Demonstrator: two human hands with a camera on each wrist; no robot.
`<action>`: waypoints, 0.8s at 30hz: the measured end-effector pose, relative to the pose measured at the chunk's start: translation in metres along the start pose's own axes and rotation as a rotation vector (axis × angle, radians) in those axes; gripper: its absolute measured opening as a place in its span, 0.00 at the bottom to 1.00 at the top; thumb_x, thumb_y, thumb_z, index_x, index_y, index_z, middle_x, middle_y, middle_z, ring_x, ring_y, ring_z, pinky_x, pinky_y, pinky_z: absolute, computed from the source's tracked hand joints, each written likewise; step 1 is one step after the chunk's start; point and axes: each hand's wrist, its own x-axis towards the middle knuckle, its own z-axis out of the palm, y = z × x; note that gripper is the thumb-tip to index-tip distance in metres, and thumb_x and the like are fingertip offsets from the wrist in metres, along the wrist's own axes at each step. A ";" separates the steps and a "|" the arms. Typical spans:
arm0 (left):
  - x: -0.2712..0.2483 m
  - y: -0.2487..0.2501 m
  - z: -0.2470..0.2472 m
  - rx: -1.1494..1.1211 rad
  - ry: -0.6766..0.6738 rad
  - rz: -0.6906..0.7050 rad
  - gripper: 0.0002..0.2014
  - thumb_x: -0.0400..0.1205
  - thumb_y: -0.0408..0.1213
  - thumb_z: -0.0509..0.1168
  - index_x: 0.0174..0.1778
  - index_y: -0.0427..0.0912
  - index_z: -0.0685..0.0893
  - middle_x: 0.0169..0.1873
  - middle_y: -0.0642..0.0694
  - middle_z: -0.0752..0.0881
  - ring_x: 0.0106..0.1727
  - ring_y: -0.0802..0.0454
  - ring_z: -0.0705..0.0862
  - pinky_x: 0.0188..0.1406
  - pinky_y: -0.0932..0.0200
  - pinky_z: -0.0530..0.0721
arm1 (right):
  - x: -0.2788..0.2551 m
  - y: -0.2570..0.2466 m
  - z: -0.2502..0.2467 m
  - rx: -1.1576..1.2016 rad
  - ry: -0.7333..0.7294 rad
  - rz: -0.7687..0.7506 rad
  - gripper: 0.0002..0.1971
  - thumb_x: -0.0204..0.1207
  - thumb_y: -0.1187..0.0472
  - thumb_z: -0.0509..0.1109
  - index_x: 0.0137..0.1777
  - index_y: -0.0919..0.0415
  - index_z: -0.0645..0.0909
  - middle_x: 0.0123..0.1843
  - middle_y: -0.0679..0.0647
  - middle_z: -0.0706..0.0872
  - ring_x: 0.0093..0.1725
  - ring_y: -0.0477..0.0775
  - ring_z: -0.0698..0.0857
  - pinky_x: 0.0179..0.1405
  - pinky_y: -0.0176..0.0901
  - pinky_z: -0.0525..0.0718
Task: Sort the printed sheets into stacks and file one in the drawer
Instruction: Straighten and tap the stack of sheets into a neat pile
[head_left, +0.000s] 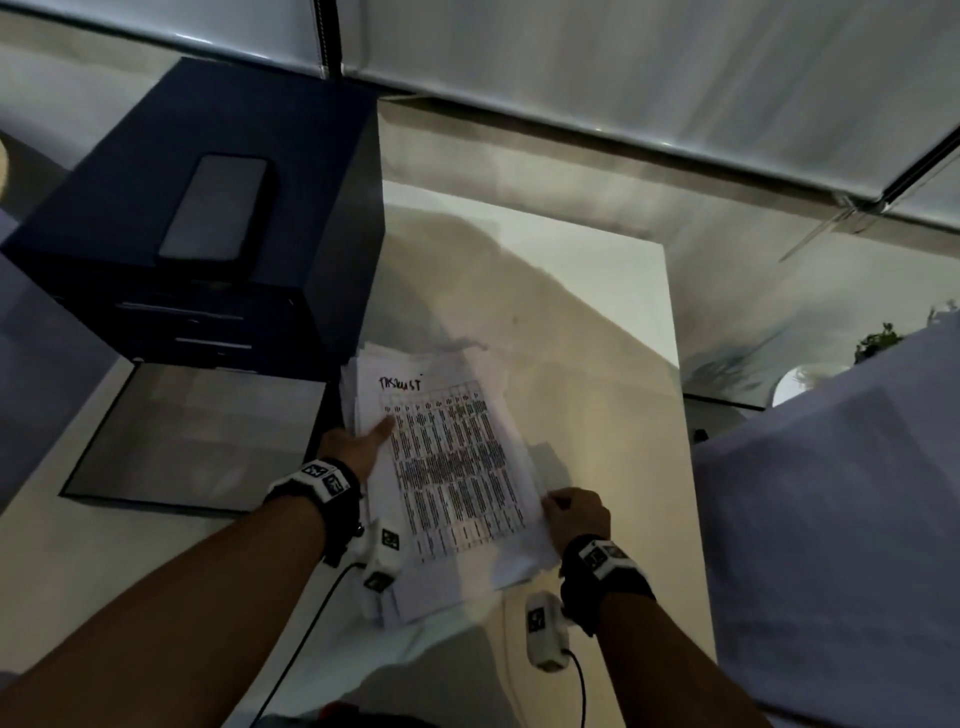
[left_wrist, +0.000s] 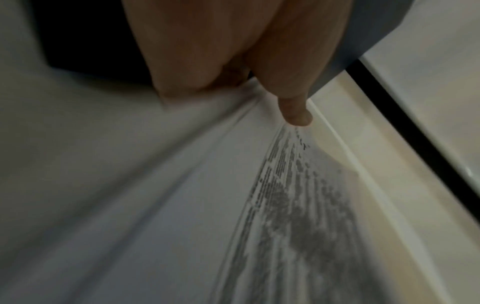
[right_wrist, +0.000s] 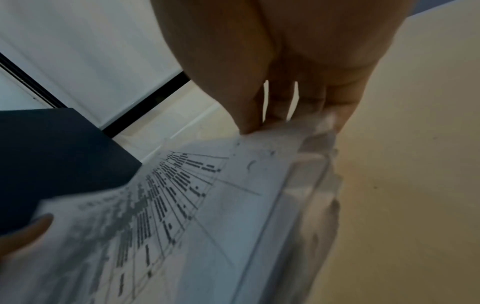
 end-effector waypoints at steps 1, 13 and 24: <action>0.002 -0.008 0.001 0.013 0.006 -0.007 0.45 0.73 0.61 0.73 0.77 0.31 0.71 0.73 0.35 0.77 0.70 0.36 0.79 0.67 0.48 0.80 | -0.003 -0.001 -0.002 -0.018 -0.005 0.003 0.14 0.80 0.56 0.68 0.60 0.59 0.88 0.60 0.56 0.90 0.61 0.58 0.86 0.58 0.37 0.80; 0.006 -0.027 0.009 0.115 0.040 0.030 0.32 0.85 0.40 0.62 0.83 0.33 0.61 0.77 0.32 0.71 0.76 0.33 0.73 0.77 0.46 0.71 | -0.010 -0.022 -0.005 -0.021 -0.051 -0.021 0.14 0.77 0.56 0.68 0.60 0.57 0.86 0.59 0.56 0.88 0.59 0.57 0.86 0.60 0.40 0.81; 0.003 -0.031 0.014 0.207 0.004 -0.022 0.22 0.87 0.40 0.54 0.72 0.26 0.73 0.71 0.27 0.76 0.68 0.31 0.78 0.70 0.45 0.77 | -0.005 -0.032 0.009 -0.049 -0.149 -0.119 0.14 0.78 0.65 0.65 0.34 0.55 0.86 0.40 0.56 0.89 0.40 0.53 0.86 0.53 0.41 0.87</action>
